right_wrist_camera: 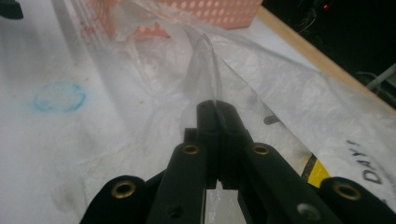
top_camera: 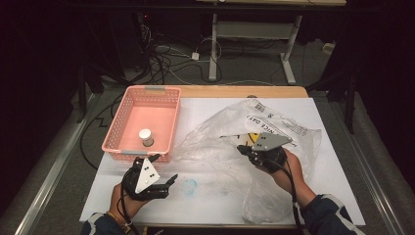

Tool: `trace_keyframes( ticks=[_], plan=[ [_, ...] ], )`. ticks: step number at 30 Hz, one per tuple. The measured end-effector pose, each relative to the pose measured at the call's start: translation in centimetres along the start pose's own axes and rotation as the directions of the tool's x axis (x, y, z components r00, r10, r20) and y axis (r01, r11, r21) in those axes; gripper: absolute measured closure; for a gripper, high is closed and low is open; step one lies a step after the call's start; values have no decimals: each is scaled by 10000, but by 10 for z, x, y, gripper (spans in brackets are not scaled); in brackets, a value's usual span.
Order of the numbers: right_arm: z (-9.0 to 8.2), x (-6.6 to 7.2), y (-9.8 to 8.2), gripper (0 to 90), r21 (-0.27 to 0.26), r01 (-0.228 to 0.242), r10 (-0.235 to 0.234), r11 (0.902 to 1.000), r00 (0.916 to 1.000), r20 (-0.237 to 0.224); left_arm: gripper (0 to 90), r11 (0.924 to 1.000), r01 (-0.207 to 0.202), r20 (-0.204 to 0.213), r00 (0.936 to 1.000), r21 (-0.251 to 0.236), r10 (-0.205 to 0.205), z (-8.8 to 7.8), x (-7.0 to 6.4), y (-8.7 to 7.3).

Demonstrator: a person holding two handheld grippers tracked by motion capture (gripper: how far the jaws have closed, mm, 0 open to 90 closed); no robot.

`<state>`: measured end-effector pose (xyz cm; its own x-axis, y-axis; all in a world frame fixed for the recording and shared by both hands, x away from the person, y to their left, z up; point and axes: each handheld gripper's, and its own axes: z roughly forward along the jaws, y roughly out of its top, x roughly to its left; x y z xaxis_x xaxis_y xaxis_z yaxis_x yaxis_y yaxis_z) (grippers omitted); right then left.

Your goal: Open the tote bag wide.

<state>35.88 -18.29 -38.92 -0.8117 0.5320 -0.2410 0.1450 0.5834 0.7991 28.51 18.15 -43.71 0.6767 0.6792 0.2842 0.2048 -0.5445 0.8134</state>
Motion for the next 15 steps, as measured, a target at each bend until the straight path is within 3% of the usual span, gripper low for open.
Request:
trace_keyframes(
  ticks=[5,9,10,11,15],
  plan=[
    [-10,-4,10,900,-397,43,-30,9992,9994,332,177,9998,151,-347,9993,-115,-155,-6,14,5],
    [-19,-7,18,900,-721,144,-90,9973,9971,749,175,9977,653,-720,9952,-163,-663,-11,33,10],
    [-21,-7,19,900,-770,132,-74,9969,9972,744,173,9968,795,-752,9940,-77,-798,-11,38,10],
    [-22,-8,20,900,-796,132,-69,9967,9969,780,173,9959,894,-1040,9907,113,-878,-10,48,11],
    [-26,-10,21,900,-1025,101,-2,9947,9954,954,173,9927,1131,-1105,9880,415,-1080,-6,64,15]
  ],
)
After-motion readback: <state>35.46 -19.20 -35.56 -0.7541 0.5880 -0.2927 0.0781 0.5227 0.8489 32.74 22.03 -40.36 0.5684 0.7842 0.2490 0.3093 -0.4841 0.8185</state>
